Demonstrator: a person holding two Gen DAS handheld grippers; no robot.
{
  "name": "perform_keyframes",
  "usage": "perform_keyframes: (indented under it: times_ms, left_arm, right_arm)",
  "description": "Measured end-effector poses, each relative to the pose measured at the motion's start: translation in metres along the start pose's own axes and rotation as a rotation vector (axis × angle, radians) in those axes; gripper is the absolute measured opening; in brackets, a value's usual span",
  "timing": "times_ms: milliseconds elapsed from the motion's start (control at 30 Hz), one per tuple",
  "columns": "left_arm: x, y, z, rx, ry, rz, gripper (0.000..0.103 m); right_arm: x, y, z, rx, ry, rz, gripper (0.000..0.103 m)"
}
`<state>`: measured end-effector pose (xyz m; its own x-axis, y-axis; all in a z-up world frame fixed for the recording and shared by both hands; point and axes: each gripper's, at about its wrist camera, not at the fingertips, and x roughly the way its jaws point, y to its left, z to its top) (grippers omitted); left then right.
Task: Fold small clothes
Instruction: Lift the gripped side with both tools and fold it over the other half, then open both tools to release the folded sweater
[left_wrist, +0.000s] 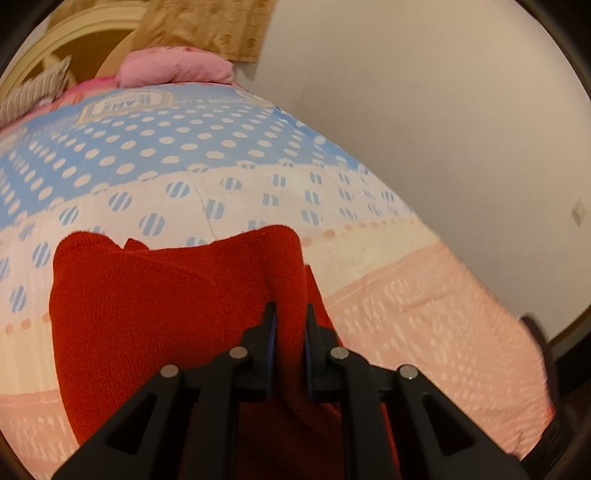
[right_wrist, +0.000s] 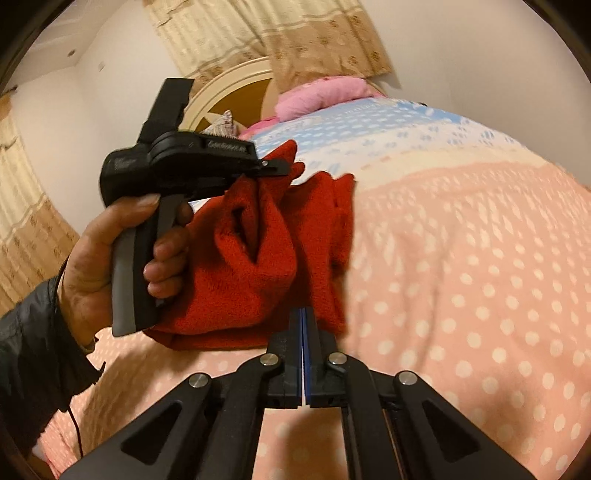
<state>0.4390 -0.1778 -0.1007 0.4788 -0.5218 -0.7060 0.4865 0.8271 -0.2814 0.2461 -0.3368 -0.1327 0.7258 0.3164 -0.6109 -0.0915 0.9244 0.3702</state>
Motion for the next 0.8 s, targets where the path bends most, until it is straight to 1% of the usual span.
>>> perform_keyframes:
  times_ms: [67,100,167,233,267,300,333,367,400,433,467,533,567,600,667,733,767,800]
  left_arm:
    - [-0.001,-0.007,-0.003,0.04,-0.003,0.004,0.013]
    - [-0.001,-0.01,-0.004,0.058,-0.008,0.011,0.013]
    - [-0.002,-0.01,-0.004,0.06,-0.009,0.007,0.013]
    - [-0.002,-0.006,-0.002,0.042,-0.006,0.001,0.013]
    - [-0.002,-0.004,-0.002,0.031,-0.003,-0.005,0.013]
    - [-0.002,-0.002,-0.002,0.019,-0.001,-0.013,0.013]
    - [-0.001,-0.001,-0.002,0.01,0.0,-0.014,0.013]
    - [-0.001,0.001,-0.003,0.002,0.001,-0.018,0.013]
    - [0.0,0.002,-0.003,-0.006,0.004,-0.025,0.013]
    - [0.0,0.003,-0.004,-0.01,0.005,-0.025,0.013]
    - [0.001,0.003,-0.004,-0.012,0.006,-0.025,0.013]
    - [0.002,0.002,-0.004,-0.011,0.009,-0.023,0.013]
    - [0.002,0.001,-0.003,-0.01,0.009,-0.023,0.012]
    - [0.001,-0.001,-0.002,-0.009,0.004,-0.027,0.012]
    - [-0.002,-0.004,0.0,-0.005,-0.006,-0.038,0.012]
    - [0.0,-0.009,0.003,-0.009,-0.004,-0.068,0.012]
    - [0.001,-0.013,0.003,-0.005,-0.004,-0.076,0.012]
    - [0.004,-0.019,0.003,0.015,-0.001,-0.069,0.012]
  right_arm:
    - [-0.004,-0.006,0.0,0.027,-0.009,0.023,0.0]
    - [-0.006,-0.006,0.001,0.032,-0.017,0.024,0.0]
    - [-0.014,-0.004,0.005,0.033,-0.056,0.004,0.002]
    - [-0.016,0.001,0.011,0.016,-0.058,0.016,0.017]
    - [-0.017,0.006,0.016,-0.002,-0.052,0.035,0.044]
    - [-0.017,0.009,0.019,-0.011,-0.058,0.046,0.064]
    - [-0.019,0.013,0.022,-0.021,-0.076,0.05,0.067]
    - [-0.019,0.019,0.025,-0.041,-0.09,0.06,0.067]
    - [-0.015,0.024,0.027,-0.067,-0.085,0.071,0.067]
    - [-0.006,0.032,0.03,-0.107,-0.055,0.056,0.067]
    - [0.004,0.036,0.031,-0.131,-0.024,0.033,0.065]
    - [0.028,0.034,0.032,-0.136,0.06,0.016,0.024]
    - [0.039,0.029,0.032,-0.123,0.104,-0.009,0.01]
    - [0.041,0.026,0.031,-0.114,0.111,-0.013,0.009]
    - [0.025,0.025,0.032,-0.127,0.073,0.007,0.008]
    - [0.008,0.025,0.033,-0.135,0.035,0.005,0.008]
    - [0.0,0.023,0.033,-0.132,0.018,-0.002,0.008]
    - [-0.002,0.02,0.033,-0.123,0.02,-0.004,0.008]
